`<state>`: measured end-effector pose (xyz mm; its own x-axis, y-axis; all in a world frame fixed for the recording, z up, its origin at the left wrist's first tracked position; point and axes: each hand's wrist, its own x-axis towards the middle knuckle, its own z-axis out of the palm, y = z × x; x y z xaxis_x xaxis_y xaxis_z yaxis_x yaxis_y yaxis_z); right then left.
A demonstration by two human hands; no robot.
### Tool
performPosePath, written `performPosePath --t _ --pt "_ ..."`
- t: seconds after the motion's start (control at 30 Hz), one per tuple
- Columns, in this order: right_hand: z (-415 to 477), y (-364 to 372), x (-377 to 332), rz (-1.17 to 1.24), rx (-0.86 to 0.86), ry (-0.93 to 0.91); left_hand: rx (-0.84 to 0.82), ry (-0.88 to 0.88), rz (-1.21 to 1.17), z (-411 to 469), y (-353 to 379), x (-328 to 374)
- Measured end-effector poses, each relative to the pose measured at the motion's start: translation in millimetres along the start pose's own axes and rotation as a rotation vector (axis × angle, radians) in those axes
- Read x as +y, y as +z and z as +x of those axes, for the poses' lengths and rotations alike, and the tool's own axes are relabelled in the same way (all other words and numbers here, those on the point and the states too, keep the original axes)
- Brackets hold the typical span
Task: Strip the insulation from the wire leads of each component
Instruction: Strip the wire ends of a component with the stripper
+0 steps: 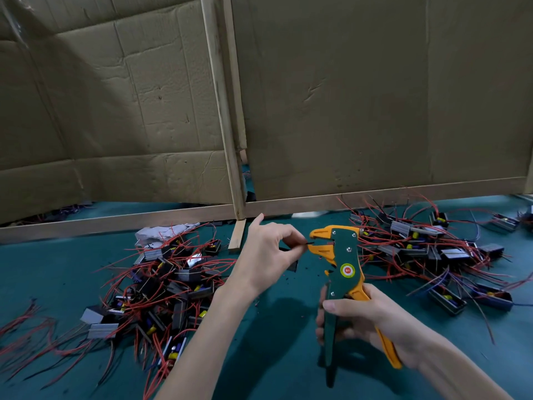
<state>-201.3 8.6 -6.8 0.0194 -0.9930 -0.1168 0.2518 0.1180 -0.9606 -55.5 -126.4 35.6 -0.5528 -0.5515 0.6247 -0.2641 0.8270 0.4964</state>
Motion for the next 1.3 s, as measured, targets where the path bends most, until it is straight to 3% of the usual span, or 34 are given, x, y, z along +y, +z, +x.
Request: performPosePath --t 0.5,0.67,0.8,0.87,1.0,1.17,1.3 --pt "-4.0 6.0 -1.3 -0.103 0.157 0.097 -0.061 -0.022 0.029 1.4 -1.4 -1.5" --pt "0.3 8.9 6.4 -0.177 0.331 0.113 -0.107 0.0 0.08 1.8 -1.3 0.6" --pt "1.9 10.4 8.0 -0.048 0.19 0.076 -0.126 -0.027 0.114 0.9 -2.8 -2.2" --pt "3.7 10.0 7.4 0.087 0.116 0.034 -0.103 -0.024 0.169 0.9 -5.6 -4.9" --pt "9.6 2.9 9.7 0.148 0.174 0.06 0.042 -0.038 0.284 3.0 -7.5 -5.2" --pt "13.8 -1.8 11.8 0.181 0.218 0.196 0.318 -0.041 0.036 26.4 14.9 25.7" --pt "14.8 -4.1 11.5 0.233 0.19 0.236 0.279 0.02 -0.084 64.6 63.0 69.6"
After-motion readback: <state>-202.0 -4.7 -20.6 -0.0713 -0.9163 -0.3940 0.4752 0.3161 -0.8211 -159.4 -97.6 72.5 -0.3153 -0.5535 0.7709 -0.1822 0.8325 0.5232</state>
